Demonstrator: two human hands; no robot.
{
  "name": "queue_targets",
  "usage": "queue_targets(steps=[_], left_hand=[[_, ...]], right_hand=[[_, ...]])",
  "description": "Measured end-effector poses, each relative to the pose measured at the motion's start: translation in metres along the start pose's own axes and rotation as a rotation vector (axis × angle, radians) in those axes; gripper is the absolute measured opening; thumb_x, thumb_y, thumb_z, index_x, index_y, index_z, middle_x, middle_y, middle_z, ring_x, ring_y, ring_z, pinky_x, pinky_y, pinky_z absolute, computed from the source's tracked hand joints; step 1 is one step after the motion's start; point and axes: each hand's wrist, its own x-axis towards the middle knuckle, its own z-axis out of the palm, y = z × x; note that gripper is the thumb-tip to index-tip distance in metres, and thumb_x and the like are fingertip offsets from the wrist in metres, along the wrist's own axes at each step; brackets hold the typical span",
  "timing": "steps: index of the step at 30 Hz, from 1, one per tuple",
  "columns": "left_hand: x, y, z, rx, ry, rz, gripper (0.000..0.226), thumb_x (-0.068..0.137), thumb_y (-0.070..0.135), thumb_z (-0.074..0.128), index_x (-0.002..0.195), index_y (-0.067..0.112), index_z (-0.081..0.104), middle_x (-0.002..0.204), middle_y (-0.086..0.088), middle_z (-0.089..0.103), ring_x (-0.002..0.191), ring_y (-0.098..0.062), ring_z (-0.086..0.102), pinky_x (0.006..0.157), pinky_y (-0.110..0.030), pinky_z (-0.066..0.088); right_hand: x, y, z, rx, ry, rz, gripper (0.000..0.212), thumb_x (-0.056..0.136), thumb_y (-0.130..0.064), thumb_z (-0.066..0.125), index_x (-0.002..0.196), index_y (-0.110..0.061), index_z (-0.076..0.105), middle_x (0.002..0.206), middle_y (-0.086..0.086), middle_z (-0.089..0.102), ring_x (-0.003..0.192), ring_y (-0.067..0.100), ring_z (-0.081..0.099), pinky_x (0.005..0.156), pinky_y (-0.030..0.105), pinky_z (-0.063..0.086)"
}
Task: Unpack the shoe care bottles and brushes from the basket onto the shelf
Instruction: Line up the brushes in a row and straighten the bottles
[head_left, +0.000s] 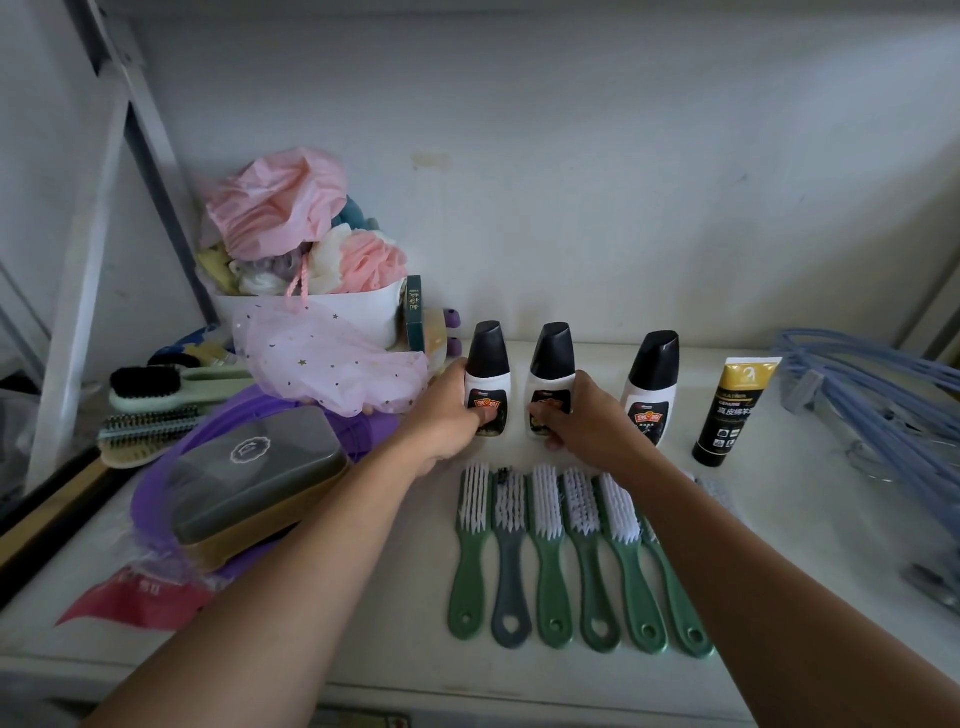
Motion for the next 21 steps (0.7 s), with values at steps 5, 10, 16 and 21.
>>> queue_targets(steps=[5, 10, 16, 21], left_hand=[[0.001, -0.002, 0.001, -0.009, 0.005, -0.009, 0.050, 0.091, 0.014, 0.070, 0.134, 0.026, 0.049, 0.127, 0.001, 0.065, 0.114, -0.019, 0.061, 0.098, -0.039, 0.047], [0.002, -0.004, 0.001, -0.021, -0.003, -0.024, 0.054, 0.090, 0.012, 0.071, 0.137, 0.027, 0.047, 0.130, 0.001, 0.063, 0.116, -0.020, 0.060, 0.101, -0.041, 0.047], [0.001, -0.003, 0.000, -0.049, -0.011, -0.027, 0.055, 0.090, 0.008, 0.070, 0.137, 0.026, 0.049, 0.128, 0.001, 0.065, 0.115, -0.018, 0.061, 0.100, -0.039, 0.048], [-0.001, -0.002, 0.000, -0.041, -0.018, -0.037, 0.055, 0.090, 0.007, 0.070, 0.137, 0.027, 0.049, 0.125, 0.003, 0.066, 0.115, -0.017, 0.060, 0.101, -0.041, 0.048]], right_hand=[[-0.001, -0.002, -0.003, -0.017, -0.013, -0.005, 0.029, 0.093, -0.038, 0.063, 0.105, -0.014, 0.052, 0.084, 0.004, 0.071, 0.058, 0.008, 0.068, 0.055, 0.024, 0.047], [-0.004, -0.001, -0.010, -0.035, -0.017, -0.014, 0.030, 0.094, -0.035, 0.063, 0.112, -0.015, 0.049, 0.086, 0.006, 0.070, 0.073, 0.022, 0.069, 0.069, 0.040, 0.057], [-0.009, -0.006, -0.015, -0.018, -0.067, 0.001, 0.031, 0.097, -0.033, 0.060, 0.120, -0.016, 0.046, 0.098, 0.008, 0.068, 0.086, 0.027, 0.069, 0.079, 0.046, 0.057], [-0.010, -0.007, -0.019, -0.009, -0.098, 0.009, 0.032, 0.098, -0.031, 0.059, 0.123, -0.015, 0.046, 0.107, 0.009, 0.066, 0.095, 0.030, 0.066, 0.080, 0.044, 0.053]])
